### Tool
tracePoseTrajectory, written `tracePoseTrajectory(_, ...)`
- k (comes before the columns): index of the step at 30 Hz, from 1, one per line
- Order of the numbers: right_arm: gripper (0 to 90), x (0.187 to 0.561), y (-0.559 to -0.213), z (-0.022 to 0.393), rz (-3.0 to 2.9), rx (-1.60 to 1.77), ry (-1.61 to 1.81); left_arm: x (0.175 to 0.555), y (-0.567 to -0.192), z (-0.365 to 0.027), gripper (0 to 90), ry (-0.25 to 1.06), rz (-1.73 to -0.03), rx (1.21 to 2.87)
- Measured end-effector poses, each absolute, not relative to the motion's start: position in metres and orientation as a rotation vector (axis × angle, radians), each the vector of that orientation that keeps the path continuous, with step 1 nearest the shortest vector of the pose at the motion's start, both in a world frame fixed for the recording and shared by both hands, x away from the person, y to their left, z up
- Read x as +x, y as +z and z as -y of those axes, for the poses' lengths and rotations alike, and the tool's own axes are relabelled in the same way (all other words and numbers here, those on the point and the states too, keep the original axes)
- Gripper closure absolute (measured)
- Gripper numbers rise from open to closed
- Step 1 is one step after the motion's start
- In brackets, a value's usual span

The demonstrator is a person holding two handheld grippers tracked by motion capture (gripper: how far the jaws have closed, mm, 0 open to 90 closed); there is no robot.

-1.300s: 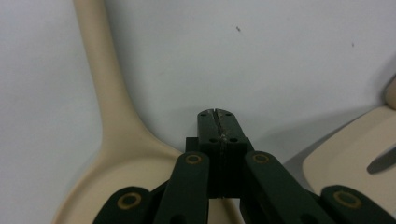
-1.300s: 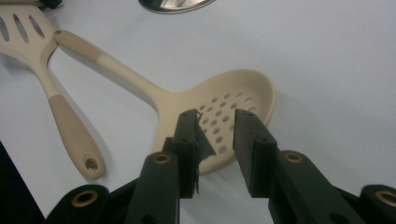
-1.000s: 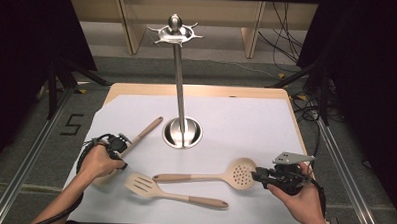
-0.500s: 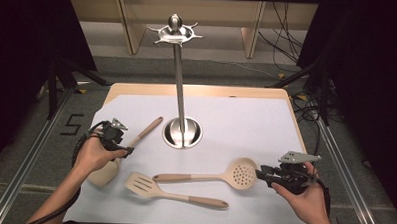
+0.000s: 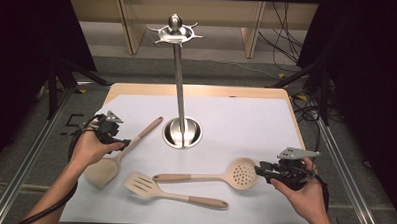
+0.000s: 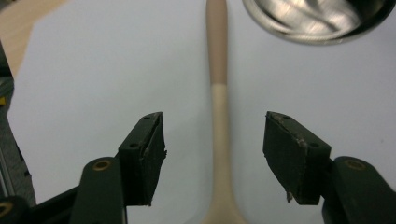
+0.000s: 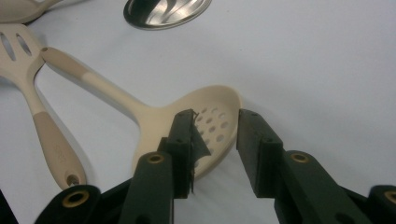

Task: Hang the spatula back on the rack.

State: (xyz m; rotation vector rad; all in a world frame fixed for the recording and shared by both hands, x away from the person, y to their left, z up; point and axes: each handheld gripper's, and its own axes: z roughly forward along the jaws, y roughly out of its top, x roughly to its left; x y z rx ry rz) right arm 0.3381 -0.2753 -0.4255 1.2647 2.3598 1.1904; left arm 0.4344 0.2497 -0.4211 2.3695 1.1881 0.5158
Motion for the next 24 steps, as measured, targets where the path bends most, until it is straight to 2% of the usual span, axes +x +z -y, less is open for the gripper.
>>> tracePoseTrajectory(3,67.4,0.341,-0.424,0.277,-2.371,1.225,1.182,0.441,-0.426,-0.247,44.1,0.473,-1.192,2.454)
tracePoseTrajectory(6,67.3,0.341,-0.425,0.276,-2.376,1.262,1.187,0.454,-0.434,-0.240,44.9,0.359,-1.192,2.581)
tracePoseTrajectory(10,67.3,0.341,-0.425,0.276,-2.381,1.238,1.192,0.464,-0.440,-0.235,44.9,0.277,-1.209,2.649)
tracePoseTrajectory(15,66.8,0.340,-0.423,0.273,-2.391,1.225,1.177,0.468,-0.444,-0.231,46.7,0.236,-1.242,2.659)
tracePoseTrajectory(16,66.5,0.339,-0.424,0.269,-2.364,1.251,1.213,0.469,-0.445,-0.230,48.5,0.231,-1.242,2.701)
tracePoseTrajectory(21,66.5,0.339,-0.422,0.269,-2.393,1.227,1.178,0.472,-0.450,-0.225,57.1,0.138,-1.318,2.685)
tracePoseTrajectory(24,66.4,0.339,-0.423,0.268,-2.409,1.239,1.184,0.476,-0.456,-0.226,60.6,0.156,-1.335,2.703)
